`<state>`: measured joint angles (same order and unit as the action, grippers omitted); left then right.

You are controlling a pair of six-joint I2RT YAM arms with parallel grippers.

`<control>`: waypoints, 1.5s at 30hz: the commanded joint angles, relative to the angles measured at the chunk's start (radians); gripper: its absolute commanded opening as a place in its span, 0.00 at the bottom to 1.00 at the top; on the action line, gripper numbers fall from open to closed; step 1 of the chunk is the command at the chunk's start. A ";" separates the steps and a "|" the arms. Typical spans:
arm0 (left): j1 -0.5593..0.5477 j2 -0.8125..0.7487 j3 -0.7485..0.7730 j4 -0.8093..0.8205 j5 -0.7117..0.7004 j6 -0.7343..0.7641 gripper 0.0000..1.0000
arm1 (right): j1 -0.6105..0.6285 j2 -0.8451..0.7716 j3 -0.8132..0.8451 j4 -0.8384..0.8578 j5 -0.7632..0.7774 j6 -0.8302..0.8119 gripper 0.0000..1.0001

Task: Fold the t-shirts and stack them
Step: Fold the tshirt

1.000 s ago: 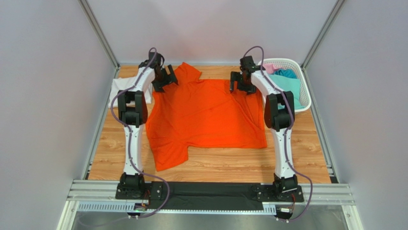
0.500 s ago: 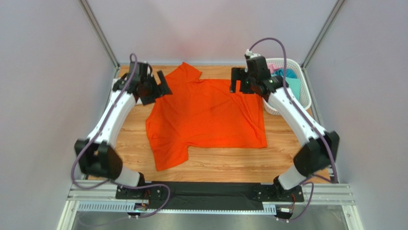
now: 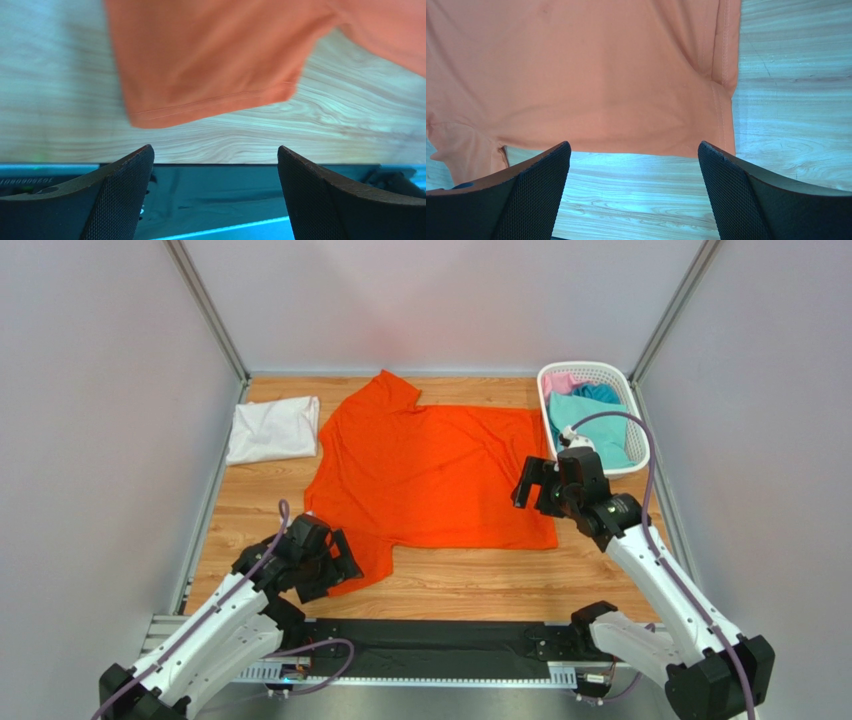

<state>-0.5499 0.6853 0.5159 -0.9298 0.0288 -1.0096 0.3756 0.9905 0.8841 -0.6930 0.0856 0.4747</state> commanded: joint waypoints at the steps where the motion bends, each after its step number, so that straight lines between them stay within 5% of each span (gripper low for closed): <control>1: -0.007 -0.006 -0.025 -0.072 -0.096 -0.156 1.00 | 0.002 -0.053 -0.040 0.016 -0.026 0.007 1.00; 7: -0.008 0.102 -0.047 -0.097 -0.205 -0.253 0.97 | 0.000 -0.082 -0.083 -0.002 -0.007 -0.007 1.00; 15: -0.008 0.181 -0.033 -0.057 -0.276 -0.264 0.80 | 0.000 -0.081 -0.129 -0.010 0.026 0.011 1.00; 45: -0.008 0.384 0.041 -0.035 -0.283 -0.304 0.57 | -0.072 -0.052 -0.065 -0.049 0.059 -0.061 1.00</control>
<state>-0.5552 1.0546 0.5198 -0.9535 -0.2302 -1.2865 0.3161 0.9520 0.7780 -0.7380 0.1249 0.4385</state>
